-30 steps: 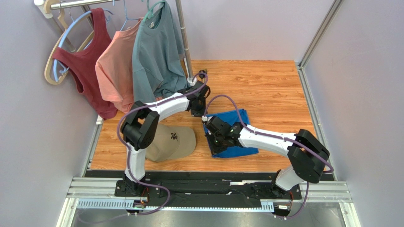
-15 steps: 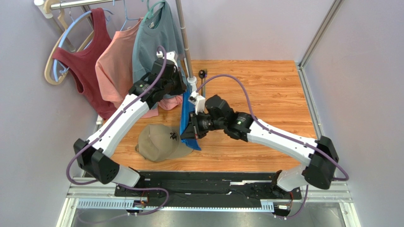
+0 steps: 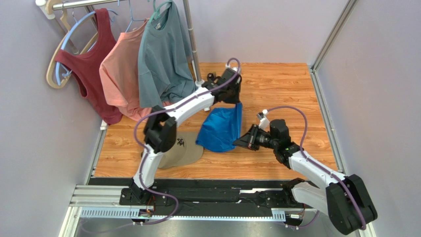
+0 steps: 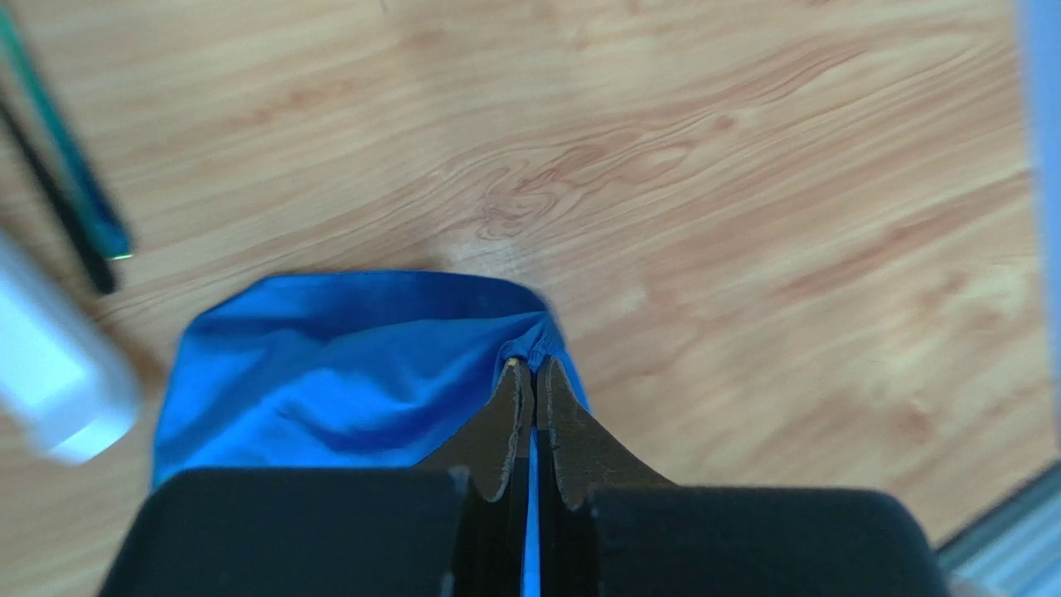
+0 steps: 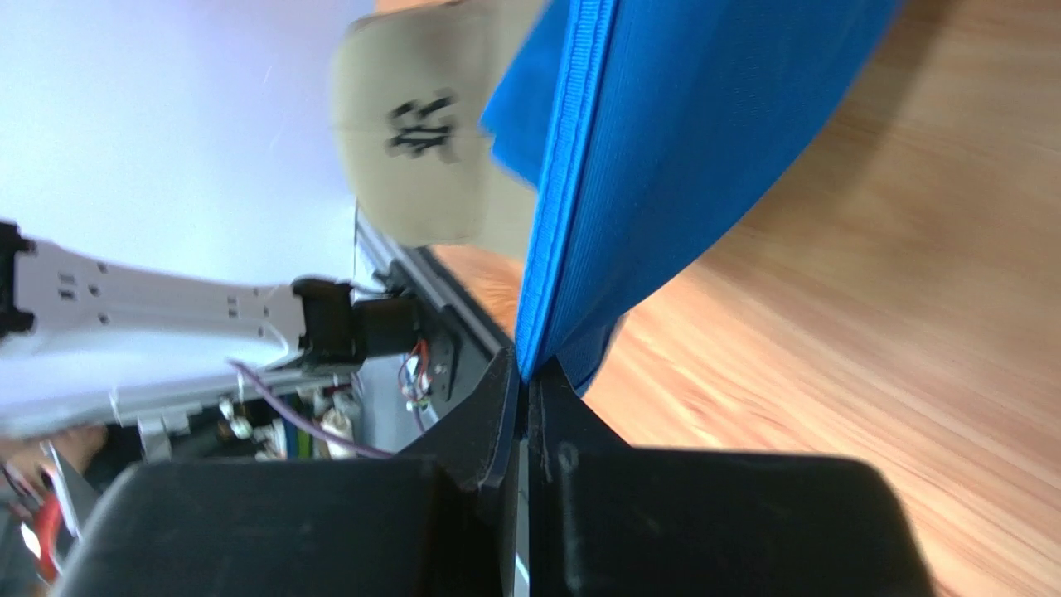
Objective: Fold the napkin into a case and place the utensils inside
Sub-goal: Turn over the upper triangle folded napkin at the center of the board.
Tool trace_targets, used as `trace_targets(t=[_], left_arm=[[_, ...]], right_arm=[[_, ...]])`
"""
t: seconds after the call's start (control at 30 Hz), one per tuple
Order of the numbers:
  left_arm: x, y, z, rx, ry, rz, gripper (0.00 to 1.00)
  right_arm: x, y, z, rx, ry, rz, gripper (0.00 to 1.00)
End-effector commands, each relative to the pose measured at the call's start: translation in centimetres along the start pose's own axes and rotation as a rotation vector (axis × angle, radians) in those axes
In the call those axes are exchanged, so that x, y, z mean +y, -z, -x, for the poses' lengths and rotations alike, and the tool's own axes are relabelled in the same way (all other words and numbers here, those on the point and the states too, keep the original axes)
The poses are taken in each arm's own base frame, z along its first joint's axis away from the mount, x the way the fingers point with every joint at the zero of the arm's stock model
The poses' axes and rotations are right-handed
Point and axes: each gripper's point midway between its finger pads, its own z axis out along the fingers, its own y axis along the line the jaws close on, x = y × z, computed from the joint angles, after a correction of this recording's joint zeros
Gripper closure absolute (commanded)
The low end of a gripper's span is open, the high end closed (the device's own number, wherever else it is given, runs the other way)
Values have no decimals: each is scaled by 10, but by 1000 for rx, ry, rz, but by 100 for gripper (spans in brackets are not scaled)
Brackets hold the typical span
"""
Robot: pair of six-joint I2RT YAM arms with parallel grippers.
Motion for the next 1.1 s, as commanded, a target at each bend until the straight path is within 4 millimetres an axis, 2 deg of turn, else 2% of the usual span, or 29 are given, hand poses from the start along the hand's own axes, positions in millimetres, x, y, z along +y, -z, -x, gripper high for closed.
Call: trace_targets(t=[0.0,0.07,0.1,0.2,0.23,0.27,0.47,0.53,0.57,0.6,0.63,0.67,0.7,0.73,0.77,0.8,0.83,0.87,0.9,0.93,0.97,1.0,1.03,1.07], left_arm=[[-12,-61,7,-57,-13,-37,100],[-28,-73,9,-76,-1,-100,100],[-34,-83,7,-89,-3,-133,100],[-51,-97,0,-83,2,-194,100],[-55,-99,-2,-81,0,-208,100],[-62,-100,-2,-85,-7,-229,100],[-86,-105,-7,-119,-25,-294,100],[-94,-106,-8,-134,-36,-311,100],[-99,-105,-6,-144,-42,-323,100],[-102,-107,-9,-142,-45,-330,100],[-109,-106,-13,-134,-49,-347,100],[-117,-103,-9,-144,-56,-364,100],[-118,-105,-15,-125,-62,-358,100],[-128,-103,-19,-124,-72,-374,100],[-140,-97,-16,-135,-89,-400,100],[-143,-100,-24,-114,-102,-396,99],[-149,-97,-26,-111,-115,-405,97],[-166,-89,-23,-126,-146,-434,83],[-166,-91,-34,-89,-162,-425,76],[-169,-88,-34,-87,-172,-422,70],[-169,-78,-30,-88,-189,-419,42],[-163,-72,-26,-88,-193,-400,31],[-148,-76,-37,-59,-205,-366,21],[-147,-51,-12,-100,-199,-380,17]], right_arm=[[-16,20,-4,26,-43,71,100],[-47,27,-9,26,-88,5,100],[-55,30,-9,22,-97,-19,100],[-75,41,-11,11,-102,-105,100],[-82,43,-9,-9,-98,-144,100],[-89,47,-15,3,-130,-177,100],[-112,56,-33,3,-206,-271,100],[-114,60,-31,-22,-209,-303,100],[-118,65,-37,-14,-240,-343,100],[-122,69,-31,-42,-237,-395,100],[-121,75,-26,-68,-210,-422,98],[-128,85,-37,-50,-253,-503,89],[-131,93,-27,-102,-243,-564,84],[-132,102,-31,-118,-276,-613,79],[-135,110,-29,-153,-295,-661,70],[-138,118,-23,-204,-296,-713,63],[-133,122,-17,-235,-302,-720,58],[-129,127,-11,-282,-293,-722,46],[-133,133,-3,-334,-286,-755,42],[-130,137,7,-377,-272,-755,37],[-131,139,11,-396,-276,-763,31],[-128,134,14,-380,-275,-728,31],[-125,139,27,-414,-277,-733,31],[-126,141,32,-408,-256,-748,30]])
